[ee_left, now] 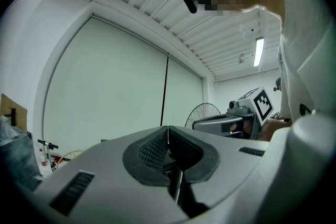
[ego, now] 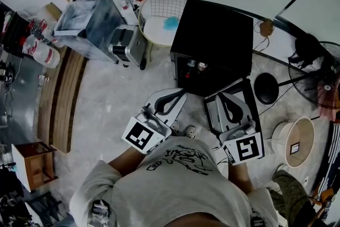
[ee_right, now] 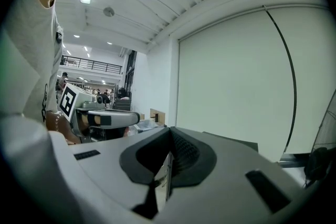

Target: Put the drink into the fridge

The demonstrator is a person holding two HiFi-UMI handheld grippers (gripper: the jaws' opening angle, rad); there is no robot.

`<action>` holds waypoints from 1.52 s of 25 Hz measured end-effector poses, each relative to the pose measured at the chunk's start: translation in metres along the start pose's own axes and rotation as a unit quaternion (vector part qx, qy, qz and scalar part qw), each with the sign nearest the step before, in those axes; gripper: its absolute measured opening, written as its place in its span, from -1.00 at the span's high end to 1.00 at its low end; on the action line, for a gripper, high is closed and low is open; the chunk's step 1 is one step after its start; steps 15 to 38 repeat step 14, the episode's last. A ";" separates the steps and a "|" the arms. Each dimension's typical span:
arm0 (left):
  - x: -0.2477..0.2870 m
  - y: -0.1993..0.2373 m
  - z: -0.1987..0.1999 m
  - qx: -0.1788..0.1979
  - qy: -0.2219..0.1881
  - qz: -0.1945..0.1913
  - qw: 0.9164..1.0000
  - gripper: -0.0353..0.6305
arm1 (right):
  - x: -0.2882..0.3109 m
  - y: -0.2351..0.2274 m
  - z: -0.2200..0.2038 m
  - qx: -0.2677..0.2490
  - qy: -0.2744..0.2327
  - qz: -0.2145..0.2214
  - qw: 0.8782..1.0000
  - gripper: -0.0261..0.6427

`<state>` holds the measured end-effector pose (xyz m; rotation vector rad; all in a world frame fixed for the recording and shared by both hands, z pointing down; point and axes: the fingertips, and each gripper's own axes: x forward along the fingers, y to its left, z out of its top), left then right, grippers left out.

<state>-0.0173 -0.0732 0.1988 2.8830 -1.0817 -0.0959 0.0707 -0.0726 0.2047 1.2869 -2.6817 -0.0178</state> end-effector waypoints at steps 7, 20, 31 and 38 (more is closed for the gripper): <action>0.001 -0.001 -0.002 -0.004 0.006 -0.002 1.000 0.83 | -0.002 0.000 -0.002 -0.001 -0.001 0.000 1.000 0.90; 0.004 -0.007 -0.003 0.001 -0.007 -0.004 1.000 0.83 | -0.010 -0.003 -0.005 -0.002 0.000 0.000 1.000 0.90; 0.004 -0.007 -0.003 0.001 -0.007 -0.004 1.000 0.83 | -0.010 -0.003 -0.005 -0.002 0.000 0.000 1.000 0.90; 0.004 -0.007 -0.003 0.001 -0.007 -0.004 1.000 0.83 | -0.010 -0.003 -0.005 -0.002 0.000 0.000 1.000 0.90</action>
